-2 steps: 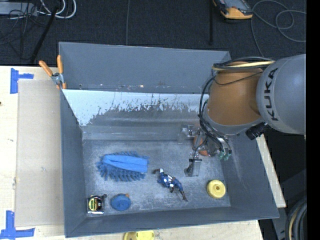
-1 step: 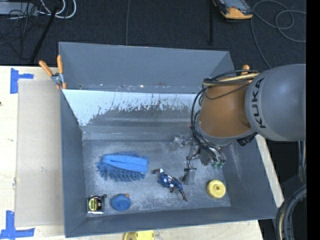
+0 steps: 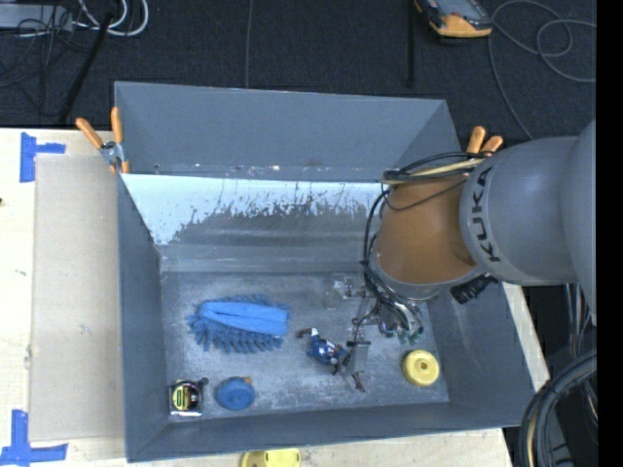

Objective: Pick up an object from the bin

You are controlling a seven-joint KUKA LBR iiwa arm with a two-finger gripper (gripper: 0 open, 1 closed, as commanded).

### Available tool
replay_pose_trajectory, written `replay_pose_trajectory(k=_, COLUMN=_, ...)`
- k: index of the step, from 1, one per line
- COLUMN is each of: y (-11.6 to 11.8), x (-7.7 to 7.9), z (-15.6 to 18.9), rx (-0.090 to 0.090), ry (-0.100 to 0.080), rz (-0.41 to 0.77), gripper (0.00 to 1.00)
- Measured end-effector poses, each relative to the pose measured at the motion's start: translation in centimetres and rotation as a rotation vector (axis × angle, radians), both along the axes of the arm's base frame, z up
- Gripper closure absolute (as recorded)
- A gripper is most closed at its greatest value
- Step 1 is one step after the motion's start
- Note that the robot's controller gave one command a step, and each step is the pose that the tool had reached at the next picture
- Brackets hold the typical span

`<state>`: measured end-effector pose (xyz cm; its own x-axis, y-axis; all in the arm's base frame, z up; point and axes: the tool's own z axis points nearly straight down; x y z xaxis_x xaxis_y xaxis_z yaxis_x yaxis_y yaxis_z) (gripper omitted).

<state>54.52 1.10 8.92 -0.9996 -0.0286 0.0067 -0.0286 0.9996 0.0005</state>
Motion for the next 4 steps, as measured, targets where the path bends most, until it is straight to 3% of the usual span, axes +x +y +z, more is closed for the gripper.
replay_pose_trajectory(k=1, y=0.0, x=-6.0, z=-1.4, rx=0.0, ry=-0.001, rz=-0.03, gripper=1.0)
replay_pose_trajectory(k=2, y=0.0, x=-6.0, z=-1.4, rx=0.0, ry=-0.001, rz=-0.031, gripper=1.0)
replay_pose_trajectory(k=3, y=-3.7, x=-5.3, z=-1.7, rx=0.003, ry=-0.006, rz=-0.016, gripper=1.0)
replay_pose_trajectory(k=4, y=-6.3, x=-6.2, z=-1.8, rx=-0.001, ry=-0.01, rz=-0.034, gripper=1.0)
